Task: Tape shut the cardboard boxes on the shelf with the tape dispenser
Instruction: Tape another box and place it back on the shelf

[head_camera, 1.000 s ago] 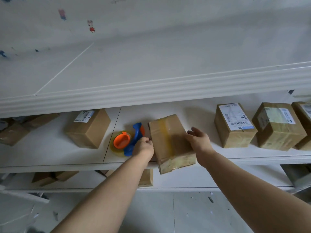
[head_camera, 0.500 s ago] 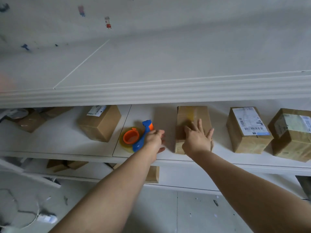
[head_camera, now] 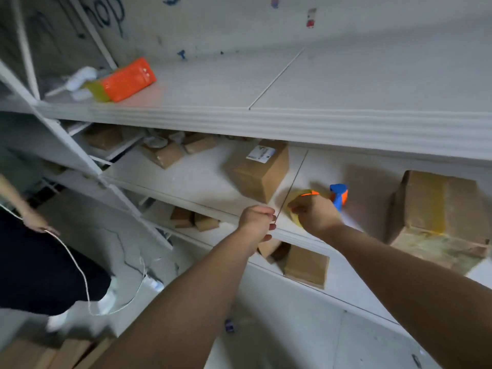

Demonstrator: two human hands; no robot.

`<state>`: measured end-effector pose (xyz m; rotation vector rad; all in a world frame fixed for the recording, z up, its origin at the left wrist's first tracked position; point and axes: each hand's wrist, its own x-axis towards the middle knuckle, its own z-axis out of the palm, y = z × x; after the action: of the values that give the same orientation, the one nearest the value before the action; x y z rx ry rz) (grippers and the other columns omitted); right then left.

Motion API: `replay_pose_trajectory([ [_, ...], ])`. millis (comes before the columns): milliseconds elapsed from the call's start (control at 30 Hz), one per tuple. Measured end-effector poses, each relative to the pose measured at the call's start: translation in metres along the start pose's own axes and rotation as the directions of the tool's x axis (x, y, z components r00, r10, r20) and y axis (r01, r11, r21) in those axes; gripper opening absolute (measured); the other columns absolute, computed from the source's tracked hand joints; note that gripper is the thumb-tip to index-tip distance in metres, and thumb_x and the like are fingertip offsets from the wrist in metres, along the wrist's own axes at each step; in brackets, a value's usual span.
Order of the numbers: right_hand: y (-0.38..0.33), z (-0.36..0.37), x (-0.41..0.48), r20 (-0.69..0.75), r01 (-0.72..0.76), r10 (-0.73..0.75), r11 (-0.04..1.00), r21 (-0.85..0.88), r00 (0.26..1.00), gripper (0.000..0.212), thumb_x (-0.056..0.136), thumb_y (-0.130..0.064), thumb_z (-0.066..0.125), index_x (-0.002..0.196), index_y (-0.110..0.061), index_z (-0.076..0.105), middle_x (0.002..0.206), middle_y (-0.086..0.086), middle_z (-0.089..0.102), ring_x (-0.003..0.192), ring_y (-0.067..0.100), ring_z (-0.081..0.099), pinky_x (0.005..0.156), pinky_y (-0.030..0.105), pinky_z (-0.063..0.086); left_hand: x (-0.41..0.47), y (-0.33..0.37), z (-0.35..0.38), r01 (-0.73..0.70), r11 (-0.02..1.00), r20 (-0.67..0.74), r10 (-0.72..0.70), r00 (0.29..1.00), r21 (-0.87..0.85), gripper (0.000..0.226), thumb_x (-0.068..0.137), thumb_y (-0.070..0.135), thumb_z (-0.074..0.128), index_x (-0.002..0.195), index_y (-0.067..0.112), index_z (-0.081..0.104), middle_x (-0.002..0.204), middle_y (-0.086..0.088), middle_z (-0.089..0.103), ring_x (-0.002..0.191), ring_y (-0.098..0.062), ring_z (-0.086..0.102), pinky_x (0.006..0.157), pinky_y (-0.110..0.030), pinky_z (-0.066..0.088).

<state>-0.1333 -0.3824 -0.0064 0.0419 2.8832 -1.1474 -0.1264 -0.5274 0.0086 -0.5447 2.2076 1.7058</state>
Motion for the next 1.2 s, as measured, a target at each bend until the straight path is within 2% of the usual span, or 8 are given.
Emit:
replay_pose_trajectory([
  [133, -0.039, 0.047, 0.008, 0.045, -0.001, 0.0, 1.0, 0.018, 0.999, 0.031, 0.085, -0.01, 0.053, 0.096, -0.03, 0.074, 0.1, -0.01, 0.073, 0.1, 0.013, 0.065, 0.088, 0.027, 0.05, 0.005, -0.009, -0.063, 0.014, 0.998, -0.024, -0.013, 1.0, 0.06, 0.02, 0.097, 0.005, 0.048, 0.102, 0.014, 0.065, 0.099, -0.005, 0.067, 0.075, -0.014, 0.062, 0.053, -0.021, 0.055],
  [233, -0.063, 0.068, 0.017, -0.007, -0.001, 0.001, 1.0, -0.012, 1.0, 0.025, 0.087, -0.021, 0.055, 0.097, -0.032, 0.075, 0.109, -0.009, 0.071, 0.1, 0.015, 0.065, 0.081, 0.022, 0.048, 0.022, -0.014, -0.099, 0.009, 0.993, -0.041, -0.004, 0.999, 0.121, 0.02, 0.095, 0.007, 0.052, 0.099, 0.018, 0.068, 0.106, -0.005, 0.07, 0.088, -0.017, 0.067, 0.073, -0.03, 0.055],
  [400, -0.063, 0.083, 0.021, -0.042, -0.143, 0.141, 0.989, -0.047, 0.989, 0.028, 0.088, -0.019, 0.053, 0.101, -0.033, 0.073, 0.114, -0.009, 0.069, 0.104, 0.017, 0.063, 0.078, 0.023, 0.048, 0.051, -0.018, -0.123, -0.005, 0.984, 0.02, 0.001, 1.0, 0.181, 0.017, 0.092, 0.008, 0.055, 0.097, 0.019, 0.068, 0.103, -0.005, 0.07, 0.089, -0.017, 0.068, 0.078, -0.033, 0.057],
  [667, -0.01, 0.056, 0.008, -0.224, -0.417, 0.392, 0.906, -0.073, 0.892, 0.047, 0.08, -0.01, 0.049, 0.113, -0.038, 0.067, 0.12, 0.006, 0.062, 0.111, 0.03, 0.055, 0.09, 0.033, 0.047, 0.073, -0.005, -0.081, -0.109, 0.966, 0.215, 0.058, 0.975, 0.233, 0.022, 0.093, 0.008, 0.052, 0.092, 0.023, 0.067, 0.104, -0.003, 0.07, 0.086, -0.015, 0.067, 0.077, -0.033, 0.055],
  [800, 0.017, 0.037, -0.001, -0.185, -0.43, 0.41, 0.899, -0.083, 0.893, 0.046, 0.08, -0.006, 0.047, 0.108, -0.034, 0.071, 0.117, 0.004, 0.064, 0.107, 0.029, 0.057, 0.083, 0.029, 0.047, 0.07, 0.003, -0.047, -0.138, 0.953, 0.285, 0.057, 0.957, 0.271, 0.02, 0.093, 0.009, 0.053, 0.103, 0.019, 0.067, 0.105, -0.004, 0.069, 0.094, -0.017, 0.067, 0.079, -0.033, 0.055],
  [933, 0.037, 0.021, 0.0, -0.15, -0.523, 0.511, 0.85, -0.055, 0.846, 0.043, 0.083, -0.009, 0.047, 0.108, -0.037, 0.068, 0.119, -0.005, 0.064, 0.108, 0.019, 0.059, 0.087, 0.027, 0.049, 0.068, 0.016, -0.017, -0.177, 0.937, 0.319, 0.076, 0.945, 0.301, 0.017, 0.093, 0.01, 0.055, 0.1, 0.02, 0.066, 0.105, -0.005, 0.069, 0.086, -0.015, 0.064, 0.072, -0.031, 0.053],
  [1100, 0.058, 0.006, -0.003, -0.096, -0.418, 0.408, 0.866, -0.273, 0.908, 0.045, 0.083, -0.009, 0.049, 0.121, -0.031, 0.061, 0.128, -0.005, 0.056, 0.118, 0.019, 0.054, 0.095, 0.027, 0.046, 0.073, 0.027, 0.021, -0.196, 0.935, 0.294, 0.106, 0.95, 0.296, 0.018, 0.092, 0.007, 0.056, 0.091, 0.022, 0.065, 0.095, -0.002, 0.069, 0.078, -0.014, 0.063, 0.068, -0.029, 0.052],
  [1200, 0.064, -0.004, -0.006, -0.029, -0.18, 0.214, 0.733, -0.656, 0.976, 0.042, 0.086, -0.009, 0.05, 0.124, -0.025, 0.059, 0.137, -0.001, 0.049, 0.143, 0.021, 0.026, 0.119, 0.043, 0.016, 0.071, 0.028, 0.051, -0.209, 0.935, 0.312, 0.115, 0.943, 0.287, 0.019, 0.093, 0.003, 0.053, 0.089, 0.019, 0.062, 0.083, -0.002, 0.063, 0.067, -0.012, 0.056, 0.061, -0.026, 0.046],
])
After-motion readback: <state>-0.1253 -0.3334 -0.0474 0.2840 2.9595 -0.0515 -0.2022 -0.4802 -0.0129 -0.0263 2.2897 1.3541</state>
